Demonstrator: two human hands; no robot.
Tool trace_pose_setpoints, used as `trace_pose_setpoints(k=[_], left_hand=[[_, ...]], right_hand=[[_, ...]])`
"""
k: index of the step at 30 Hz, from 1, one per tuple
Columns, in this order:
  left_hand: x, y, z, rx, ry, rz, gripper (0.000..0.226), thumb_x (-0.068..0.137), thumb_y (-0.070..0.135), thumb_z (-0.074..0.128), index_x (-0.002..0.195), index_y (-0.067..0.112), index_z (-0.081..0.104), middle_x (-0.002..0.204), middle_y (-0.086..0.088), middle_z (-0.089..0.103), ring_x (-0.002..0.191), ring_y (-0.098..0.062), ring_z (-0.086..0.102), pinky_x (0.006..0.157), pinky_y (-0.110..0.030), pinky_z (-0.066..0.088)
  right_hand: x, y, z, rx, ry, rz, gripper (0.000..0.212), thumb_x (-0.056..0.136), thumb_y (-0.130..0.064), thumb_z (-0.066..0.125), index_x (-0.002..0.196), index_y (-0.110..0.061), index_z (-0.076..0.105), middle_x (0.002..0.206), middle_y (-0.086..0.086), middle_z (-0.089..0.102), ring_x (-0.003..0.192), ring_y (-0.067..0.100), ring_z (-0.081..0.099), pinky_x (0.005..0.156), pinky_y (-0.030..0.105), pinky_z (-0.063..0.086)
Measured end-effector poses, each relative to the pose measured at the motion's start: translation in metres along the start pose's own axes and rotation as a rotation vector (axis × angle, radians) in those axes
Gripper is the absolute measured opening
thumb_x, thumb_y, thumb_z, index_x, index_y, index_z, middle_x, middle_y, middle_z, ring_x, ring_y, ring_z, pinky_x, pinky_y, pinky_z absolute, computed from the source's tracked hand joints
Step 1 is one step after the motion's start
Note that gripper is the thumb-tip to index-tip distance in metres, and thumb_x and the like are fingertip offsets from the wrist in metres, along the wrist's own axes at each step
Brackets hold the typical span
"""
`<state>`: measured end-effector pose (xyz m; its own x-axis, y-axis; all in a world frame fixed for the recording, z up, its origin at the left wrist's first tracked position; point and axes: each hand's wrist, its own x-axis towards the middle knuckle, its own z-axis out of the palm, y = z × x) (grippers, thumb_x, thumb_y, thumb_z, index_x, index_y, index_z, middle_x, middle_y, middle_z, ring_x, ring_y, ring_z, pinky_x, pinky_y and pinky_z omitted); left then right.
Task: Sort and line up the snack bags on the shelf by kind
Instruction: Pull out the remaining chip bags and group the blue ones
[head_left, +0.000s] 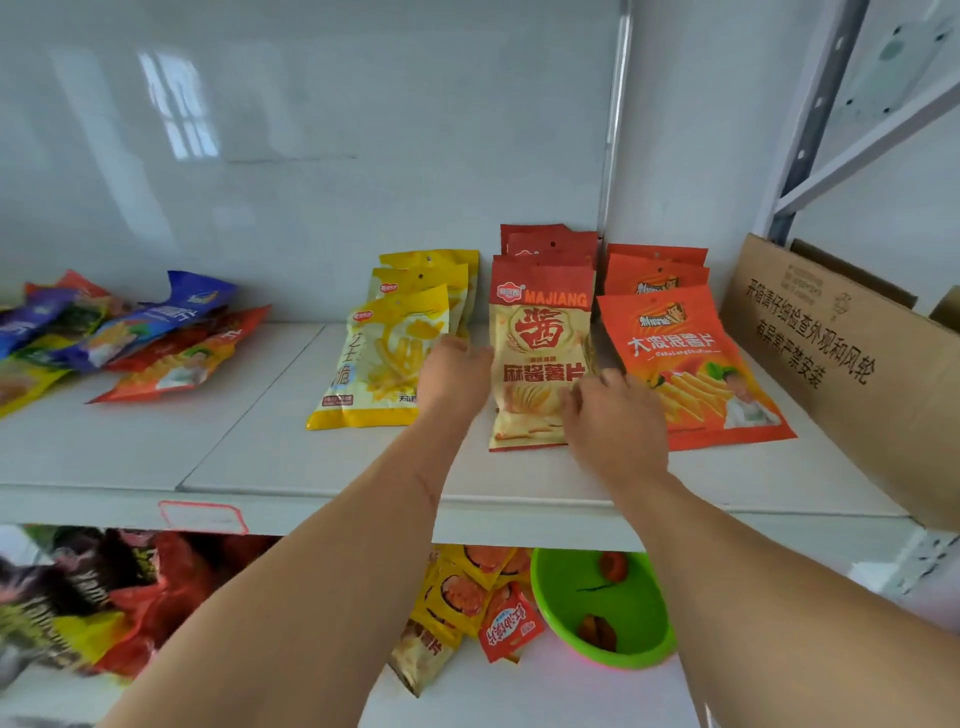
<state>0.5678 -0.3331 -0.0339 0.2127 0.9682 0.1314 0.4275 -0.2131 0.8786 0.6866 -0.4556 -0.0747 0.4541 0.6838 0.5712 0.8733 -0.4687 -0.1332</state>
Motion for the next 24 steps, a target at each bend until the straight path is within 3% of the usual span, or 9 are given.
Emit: trace_pose_setpoints(k=[3,7,11,16,21,24], left_hand=[[-0.004,-0.011,-0.045,0.336,0.026,0.180,0.029,0.099,0.034,0.050,0.117,0.015,0.062,0.108,-0.008,0.069,0.091,-0.030,0.062,0.069,-0.033,0.045],[-0.002,-0.047,-0.117,0.780,0.061,0.419,0.031,0.101,0.035,0.044,0.118,0.017,0.062,0.119,-0.005,0.064,0.109,-0.030,0.061,0.081,-0.036,0.046],[0.008,-0.095,-0.202,1.082,0.041,0.549,0.029,0.103,0.030,0.040,0.120,0.016,0.059,0.122,-0.005,0.062,0.113,-0.027,0.059,0.089,-0.037,0.046],[0.021,-0.148,-0.297,1.248,0.063,0.562,0.031,0.104,0.027,0.040,0.127,0.015,0.057,0.131,-0.006,0.059,0.123,-0.028,0.055,0.093,-0.039,0.046],[0.040,-0.186,-0.361,1.242,0.057,0.532,0.032,0.106,0.028,0.038,0.129,0.017,0.056,0.128,-0.004,0.060,0.120,-0.026,0.055,0.094,-0.037,0.043],[0.055,-0.206,-0.387,1.242,0.070,0.496,0.029,0.105,0.026,0.037,0.124,0.016,0.056,0.124,-0.003,0.059,0.117,-0.025,0.054,0.091,-0.035,0.042]], right_hand=[[0.008,-0.042,-0.005,0.005,-0.030,-0.155,0.032,0.098,-0.033,0.046,0.093,-0.012,0.069,0.094,0.006,0.066,0.090,0.029,0.058,0.076,0.039,0.042],[0.011,-0.118,-0.006,0.051,-0.055,-0.323,0.028,0.098,-0.027,0.048,0.095,-0.009,0.070,0.092,0.010,0.066,0.091,0.033,0.059,0.072,0.039,0.042],[0.003,-0.209,0.000,0.003,-0.132,-0.410,0.033,0.102,-0.031,0.040,0.110,-0.012,0.065,0.107,0.008,0.065,0.103,0.032,0.056,0.076,0.038,0.042],[-0.004,-0.312,0.009,-0.038,-0.189,-0.468,0.036,0.103,-0.032,0.034,0.118,-0.015,0.061,0.117,0.007,0.062,0.111,0.030,0.055,0.080,0.036,0.043],[0.002,-0.392,0.018,0.009,-0.205,-0.479,0.034,0.103,-0.029,0.035,0.116,-0.014,0.062,0.115,0.007,0.063,0.107,0.028,0.055,0.075,0.036,0.040],[0.012,-0.427,0.029,0.045,-0.201,-0.469,0.035,0.103,-0.026,0.034,0.125,-0.013,0.058,0.118,0.007,0.063,0.106,0.029,0.055,0.075,0.036,0.041]])
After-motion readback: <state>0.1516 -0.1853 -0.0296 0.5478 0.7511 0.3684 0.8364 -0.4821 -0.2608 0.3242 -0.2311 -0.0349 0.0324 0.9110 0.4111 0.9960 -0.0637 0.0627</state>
